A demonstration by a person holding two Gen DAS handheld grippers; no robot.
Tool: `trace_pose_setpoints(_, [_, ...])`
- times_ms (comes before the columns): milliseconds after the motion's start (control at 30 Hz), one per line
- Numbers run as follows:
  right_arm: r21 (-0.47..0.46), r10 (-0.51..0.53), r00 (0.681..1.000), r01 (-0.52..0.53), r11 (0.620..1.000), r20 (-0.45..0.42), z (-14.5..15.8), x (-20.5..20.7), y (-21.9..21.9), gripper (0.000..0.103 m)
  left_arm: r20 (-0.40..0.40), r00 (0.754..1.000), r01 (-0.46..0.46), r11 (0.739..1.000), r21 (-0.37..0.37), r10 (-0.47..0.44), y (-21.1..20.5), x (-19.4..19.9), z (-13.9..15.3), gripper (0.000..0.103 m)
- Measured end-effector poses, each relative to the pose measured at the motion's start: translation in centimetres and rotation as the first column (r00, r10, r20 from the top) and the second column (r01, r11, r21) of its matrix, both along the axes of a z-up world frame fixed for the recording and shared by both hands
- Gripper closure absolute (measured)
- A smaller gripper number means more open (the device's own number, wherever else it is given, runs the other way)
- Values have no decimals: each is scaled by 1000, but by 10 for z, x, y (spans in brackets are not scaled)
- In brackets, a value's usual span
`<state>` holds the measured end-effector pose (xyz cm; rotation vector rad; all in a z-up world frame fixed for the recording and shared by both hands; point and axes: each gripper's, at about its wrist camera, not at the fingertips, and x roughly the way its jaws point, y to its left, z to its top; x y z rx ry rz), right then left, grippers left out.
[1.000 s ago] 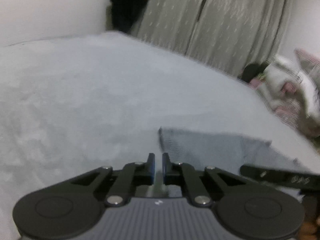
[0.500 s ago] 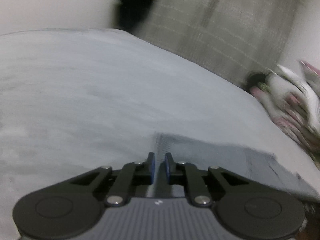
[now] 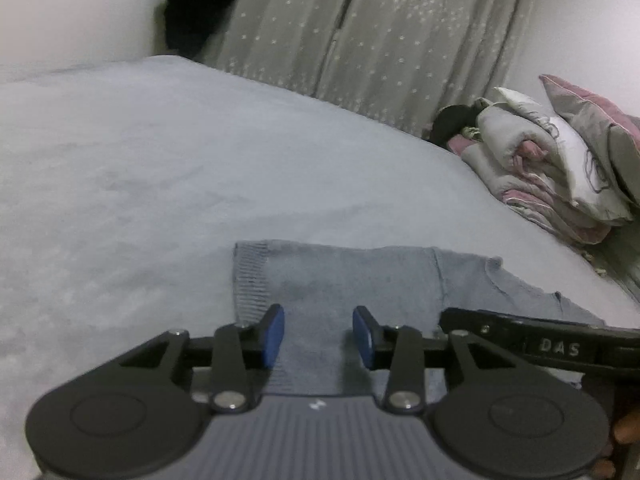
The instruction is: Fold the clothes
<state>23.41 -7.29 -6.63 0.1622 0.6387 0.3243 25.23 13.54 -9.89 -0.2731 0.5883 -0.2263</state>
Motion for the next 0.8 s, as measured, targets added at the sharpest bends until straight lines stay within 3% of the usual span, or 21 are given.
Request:
trace_pose_setpoints(133, [-9,-5,1000,5,1000,5,-3,0,1,40,-5,994,-109,994,-8,109,9,-4,1,64])
trace_pose_setpoints(233, [-24,-4,1000,5,1000,13,-4,1,4,34,-15,991,-133,990,-34,133,15,-5,1,63])
trace_pose_setpoints(600, [-109,2,999,2,994,35,-8,0,16,23,-11,993,-119,993,-18,119,24,-21,-1,55])
trace_pose_setpoints(800, [-68,-82,996,80,994,-22,3,-6,-1,22,-6,995,-101,995,-14,100,24,-21,-3,47])
